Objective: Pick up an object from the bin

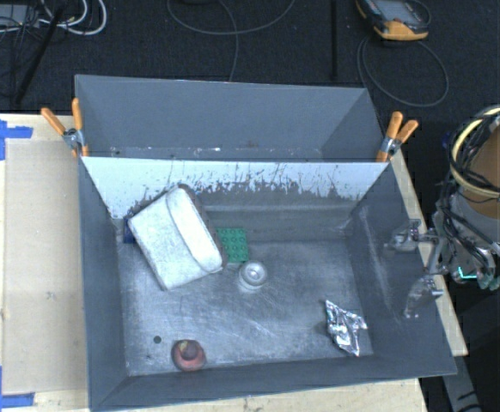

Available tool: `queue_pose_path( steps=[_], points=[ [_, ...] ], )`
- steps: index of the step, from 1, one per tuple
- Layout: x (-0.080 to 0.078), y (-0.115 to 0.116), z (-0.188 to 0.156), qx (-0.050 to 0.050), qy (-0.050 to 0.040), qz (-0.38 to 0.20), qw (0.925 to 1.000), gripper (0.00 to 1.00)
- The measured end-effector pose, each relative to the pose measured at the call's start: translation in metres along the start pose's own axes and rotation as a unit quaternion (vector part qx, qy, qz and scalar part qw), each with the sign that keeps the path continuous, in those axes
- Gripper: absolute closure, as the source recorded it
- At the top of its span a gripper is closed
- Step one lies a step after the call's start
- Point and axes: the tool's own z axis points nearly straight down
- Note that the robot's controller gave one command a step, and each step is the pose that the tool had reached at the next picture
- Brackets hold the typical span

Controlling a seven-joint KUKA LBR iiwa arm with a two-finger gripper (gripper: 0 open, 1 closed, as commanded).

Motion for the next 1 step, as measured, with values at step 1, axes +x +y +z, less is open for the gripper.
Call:
queue_pose_path(
  steps=[1],
  points=[
    [0.0101,0.0554,0.1513,0.0,-0.0023,-0.151,0.9886,0.0]
  ],
)
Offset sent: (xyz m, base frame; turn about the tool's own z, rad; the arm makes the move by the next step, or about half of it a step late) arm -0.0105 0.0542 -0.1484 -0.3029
